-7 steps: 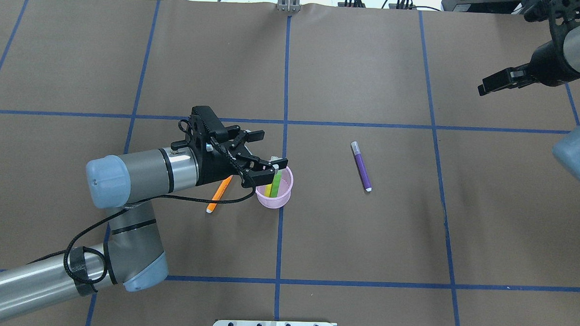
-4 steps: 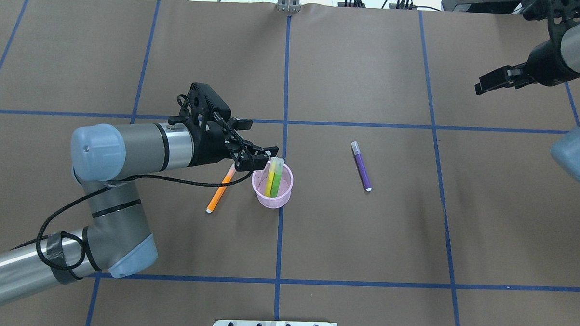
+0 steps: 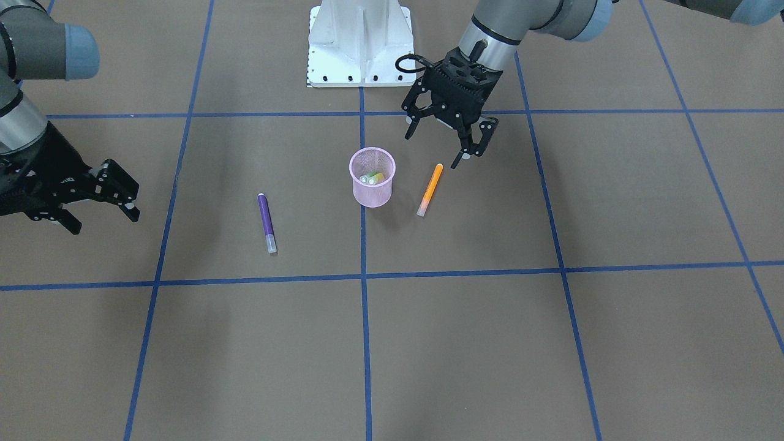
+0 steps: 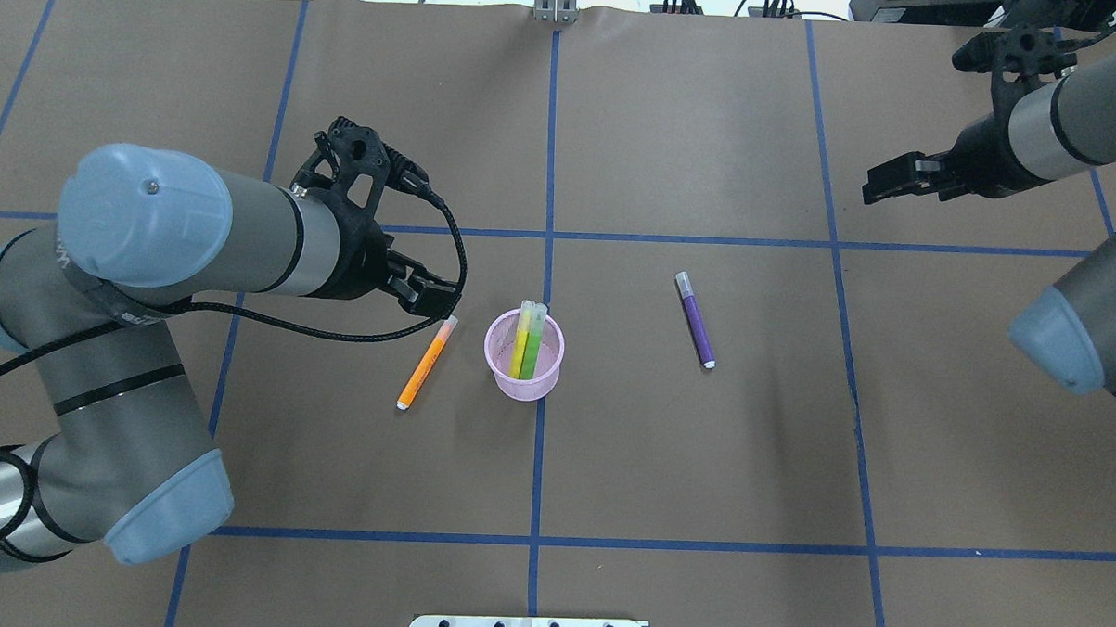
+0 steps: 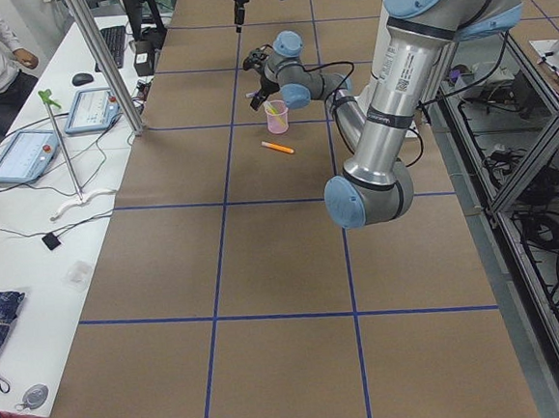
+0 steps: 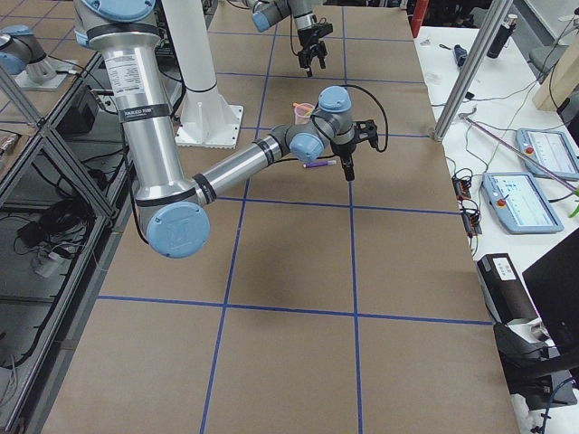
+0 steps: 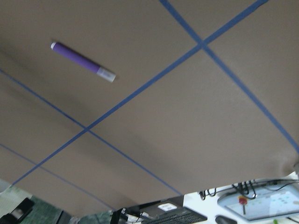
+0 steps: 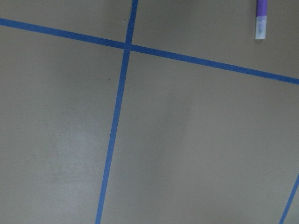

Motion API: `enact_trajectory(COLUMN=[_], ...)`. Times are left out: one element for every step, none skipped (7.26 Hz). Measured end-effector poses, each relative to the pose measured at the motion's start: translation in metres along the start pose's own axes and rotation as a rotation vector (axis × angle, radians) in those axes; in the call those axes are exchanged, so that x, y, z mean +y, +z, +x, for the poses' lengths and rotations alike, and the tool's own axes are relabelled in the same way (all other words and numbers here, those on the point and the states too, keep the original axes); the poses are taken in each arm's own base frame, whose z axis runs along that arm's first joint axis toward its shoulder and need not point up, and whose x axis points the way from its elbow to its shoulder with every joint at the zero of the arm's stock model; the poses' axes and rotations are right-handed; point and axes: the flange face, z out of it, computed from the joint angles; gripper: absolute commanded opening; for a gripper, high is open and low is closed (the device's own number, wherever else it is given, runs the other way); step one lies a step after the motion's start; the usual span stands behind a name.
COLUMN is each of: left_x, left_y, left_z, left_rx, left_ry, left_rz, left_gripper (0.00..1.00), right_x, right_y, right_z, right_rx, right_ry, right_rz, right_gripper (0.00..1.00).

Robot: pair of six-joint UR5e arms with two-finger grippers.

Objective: Collect pens into pen holder
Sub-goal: 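Withdraw the left gripper while the right gripper moves to the purple marker, then close the right gripper on the purple marker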

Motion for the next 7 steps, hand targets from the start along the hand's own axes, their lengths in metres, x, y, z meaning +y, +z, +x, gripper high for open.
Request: enact_trajectory(left_x=[0.006, 0.011, 0.014, 0.015, 0.015, 0.014, 0.014], left_y=[-0.002, -0.002, -0.004, -0.009, -0.015, -0.02, -0.022], left_z=[-0.008, -0.014, -0.016, -0.016, -0.014, -0.012, -0.011], left_rx=[-0.03, -0.045, -0.05, -0.048, -0.042, -0.036, -0.033], left_ry=[-0.014, -0.022, -0.026, -0.027, -0.032, -0.042, -0.047], left_rz=[-0.031, -0.046, -0.048, -0.043, -0.034, -0.025, -0.02], left_gripper=[0.99, 1.0, 1.0, 1.0, 1.0, 1.0, 1.0], right_x=[0.012, 0.024, 0.038, 0.052, 0.065, 0.076, 0.081], right_y=[0.015, 0.03, 0.045, 0.059, 0.071, 0.082, 0.095], right_z=[-0.028, -0.058, -0.088, -0.118, -0.142, -0.157, -0.165], right_rx=[0.01, 0.014, 0.013, 0.011, 0.01, 0.009, 0.016], right_ry=[0.011, 0.001, -0.014, -0.025, -0.048, -0.079, -0.117], right_rz=[0.016, 0.028, 0.03, 0.032, 0.038, 0.036, 0.03], right_gripper=[0.99, 0.99, 0.99, 0.99, 0.99, 0.98, 0.98])
